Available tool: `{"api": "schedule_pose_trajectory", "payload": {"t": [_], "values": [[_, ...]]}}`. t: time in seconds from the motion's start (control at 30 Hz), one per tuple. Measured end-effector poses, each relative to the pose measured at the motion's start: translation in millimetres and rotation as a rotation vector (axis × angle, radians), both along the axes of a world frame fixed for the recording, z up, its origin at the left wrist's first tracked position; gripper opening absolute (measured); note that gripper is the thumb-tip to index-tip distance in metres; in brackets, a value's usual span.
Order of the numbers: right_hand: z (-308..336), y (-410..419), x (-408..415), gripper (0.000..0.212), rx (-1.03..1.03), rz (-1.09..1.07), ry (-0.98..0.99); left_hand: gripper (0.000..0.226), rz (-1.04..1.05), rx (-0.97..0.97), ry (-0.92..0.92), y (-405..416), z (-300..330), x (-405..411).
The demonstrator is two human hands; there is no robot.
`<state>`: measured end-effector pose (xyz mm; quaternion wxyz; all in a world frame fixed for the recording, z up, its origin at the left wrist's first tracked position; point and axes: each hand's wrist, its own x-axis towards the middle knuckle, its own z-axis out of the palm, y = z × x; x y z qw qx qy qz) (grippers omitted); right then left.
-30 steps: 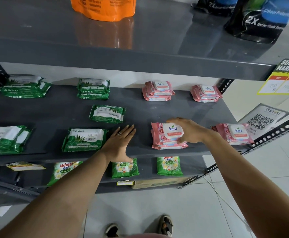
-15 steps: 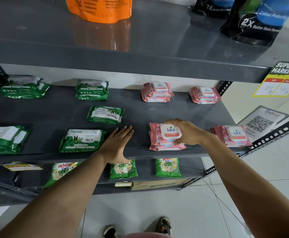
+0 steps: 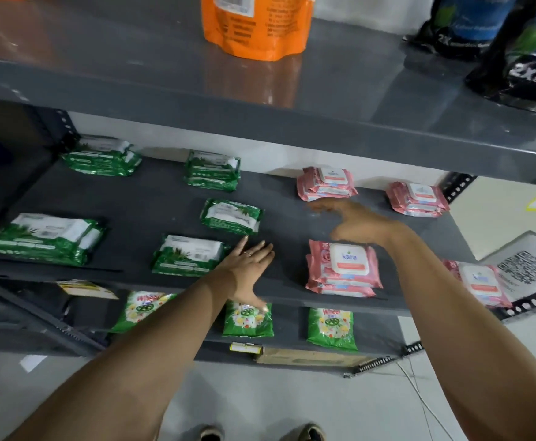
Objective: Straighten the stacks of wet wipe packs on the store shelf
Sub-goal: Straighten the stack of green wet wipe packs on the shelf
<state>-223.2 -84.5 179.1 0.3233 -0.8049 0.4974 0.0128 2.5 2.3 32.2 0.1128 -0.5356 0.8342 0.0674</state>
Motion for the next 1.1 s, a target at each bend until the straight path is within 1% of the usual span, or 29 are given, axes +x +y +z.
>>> {"api": "schedule_pose_trajectory", "payload": {"t": [0.07, 0.13, 0.17, 0.2, 0.3, 0.37, 0.43, 0.5, 0.6, 0.67, 0.7, 0.77, 0.83, 0.93, 1.07, 1.1], "values": [[-4, -8, 28, 0.078, 0.020, -0.027, -0.099, 0.127, -0.007, -0.073, 0.015, 11, 12, 22], [-16, -10, 64, 0.070, 0.005, -0.049, -0.164, 0.129, 0.014, -0.156, 0.082, 28, 18, 56], [-26, -10, 83, 0.066, -0.034, -0.049, -0.152, 0.130, 0.034, -0.186, 0.105, 37, 20, 77], [-36, -9, 103, 0.067, -0.068, -0.045, -0.122, 0.133, 0.064, -0.208, 0.119, 45, 20, 99], [-67, -8, 157, 0.091, -0.026, -0.032, -0.041, 0.143, 0.226, -0.211, 0.151, 68, 10, 164], [-83, -12, 178, 0.101, -0.048, -0.020, 0.047, 0.151, 0.299, -0.154, 0.096, 76, -2, 191], [-96, -17, 188, 0.100, -0.081, -0.035, 0.166, 0.157, 0.331, -0.091, 0.027, 77, -14, 202], [-105, -18, 190, 0.092, -0.100, -0.097, 0.187, 0.152, 0.361, -0.065, 0.009, 76, -21, 204], [-104, -14, 186, 0.077, -0.119, -0.172, 0.149, 0.139, 0.354, -0.123, 0.010, 74, -26, 207], [-96, -8, 186, 0.066, -0.113, -0.207, 0.063, 0.135, 0.345, -0.144, 0.037, 76, -28, 209], [-92, -2, 187, 0.065, -0.117, -0.224, 0.002, 0.134, 0.337, -0.137, 0.056, 76, -29, 211], [-84, 13, 190, 0.067, -0.117, -0.201, -0.107, 0.134, 0.311, -0.114, 0.094, 75, -28, 218], [-81, 29, 196, 0.071, -0.074, -0.098, -0.134, 0.134, 0.271, -0.095, 0.116, 73, -26, 227], [-84, 50, 207, 0.083, -0.001, 0.032, -0.078, 0.128, 0.253, -0.100, 0.110, 75, -26, 233], [-79, 51, 210, 0.095, -0.025, 0.093, 0.058, 0.127, 0.279, -0.152, 0.104, 77, -32, 232], [-76, 51, 210, 0.096, -0.008, 0.078, 0.054, 0.128, 0.278, -0.154, 0.102, 78, -32, 232]]}}
